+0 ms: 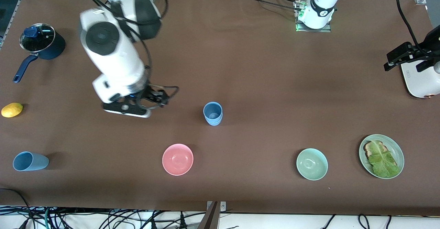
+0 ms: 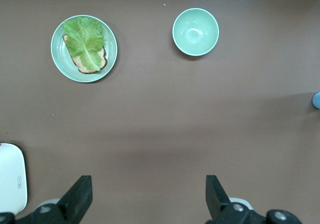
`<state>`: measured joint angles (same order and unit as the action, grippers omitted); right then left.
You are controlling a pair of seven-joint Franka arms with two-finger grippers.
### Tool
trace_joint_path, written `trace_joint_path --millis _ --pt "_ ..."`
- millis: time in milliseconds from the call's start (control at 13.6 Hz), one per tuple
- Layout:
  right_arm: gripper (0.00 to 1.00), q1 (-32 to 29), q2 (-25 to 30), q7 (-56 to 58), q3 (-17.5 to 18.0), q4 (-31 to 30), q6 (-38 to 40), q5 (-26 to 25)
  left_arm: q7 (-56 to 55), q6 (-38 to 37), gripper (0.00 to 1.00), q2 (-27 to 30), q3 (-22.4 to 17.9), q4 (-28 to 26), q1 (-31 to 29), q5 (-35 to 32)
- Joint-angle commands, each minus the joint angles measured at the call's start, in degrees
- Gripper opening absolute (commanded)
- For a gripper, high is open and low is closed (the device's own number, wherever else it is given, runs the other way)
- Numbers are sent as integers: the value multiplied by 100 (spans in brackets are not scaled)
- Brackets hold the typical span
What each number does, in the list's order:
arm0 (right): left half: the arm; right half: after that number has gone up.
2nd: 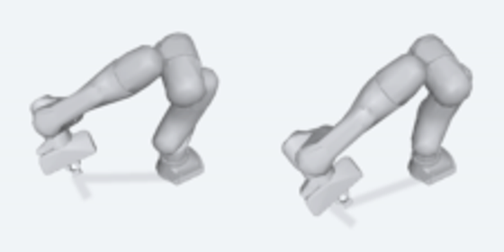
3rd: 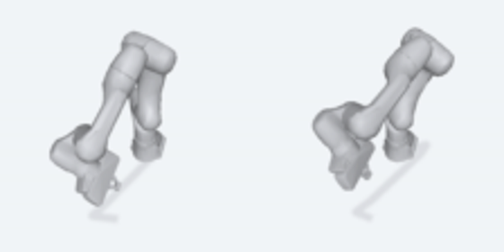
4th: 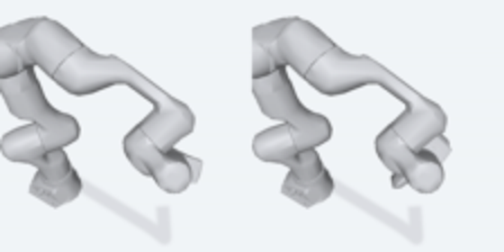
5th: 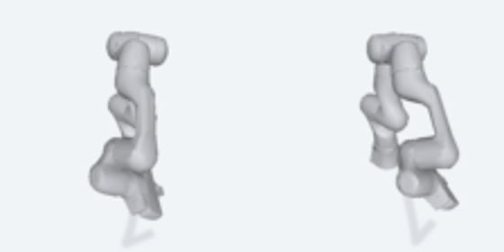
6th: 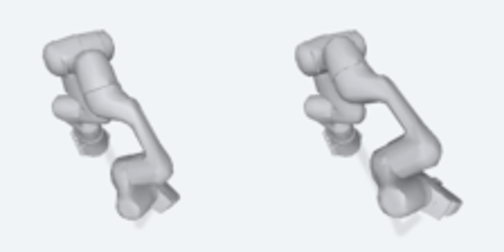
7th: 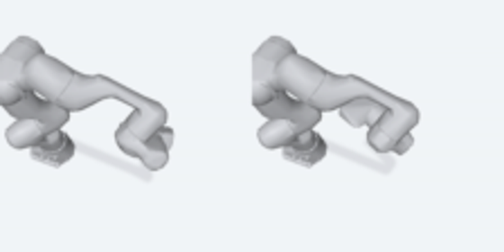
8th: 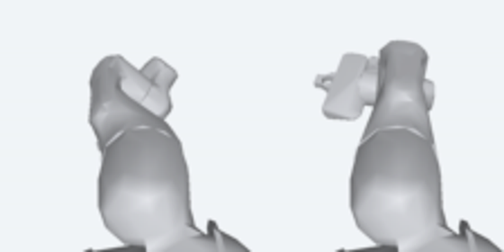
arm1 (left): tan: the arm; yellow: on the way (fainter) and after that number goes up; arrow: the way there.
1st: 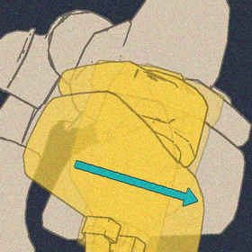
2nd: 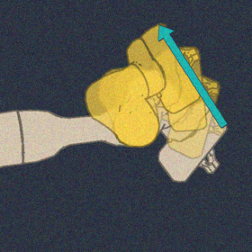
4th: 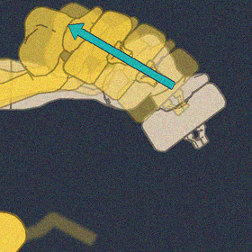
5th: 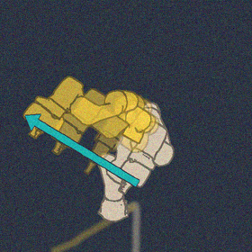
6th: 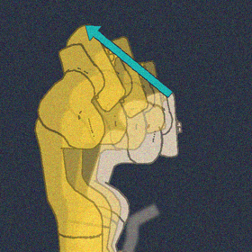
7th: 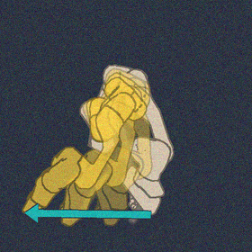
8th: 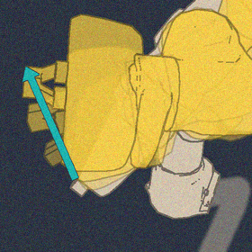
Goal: Stack blue cups with both arms
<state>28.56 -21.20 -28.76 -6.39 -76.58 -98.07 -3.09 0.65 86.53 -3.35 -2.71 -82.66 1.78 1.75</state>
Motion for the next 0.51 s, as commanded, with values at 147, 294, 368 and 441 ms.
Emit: trace_joint_path --millis 147,294,368,441 --pt "100 -43 668 1036 -643 -295 902 280 111 -48 100 27 33 13 -2 -131" --pt "100 -559 1072 1537 -627 -847 904 475 111 -48 100 18 33 48 6 -131" --pt "100 -849 1257 1775 -566 -1094 886 476 111 -40 100 18 33 48 7 -131" --pt "100 -1261 1424 1847 -348 -1314 868 467 111 -48 100 18 33 48 7 -131"
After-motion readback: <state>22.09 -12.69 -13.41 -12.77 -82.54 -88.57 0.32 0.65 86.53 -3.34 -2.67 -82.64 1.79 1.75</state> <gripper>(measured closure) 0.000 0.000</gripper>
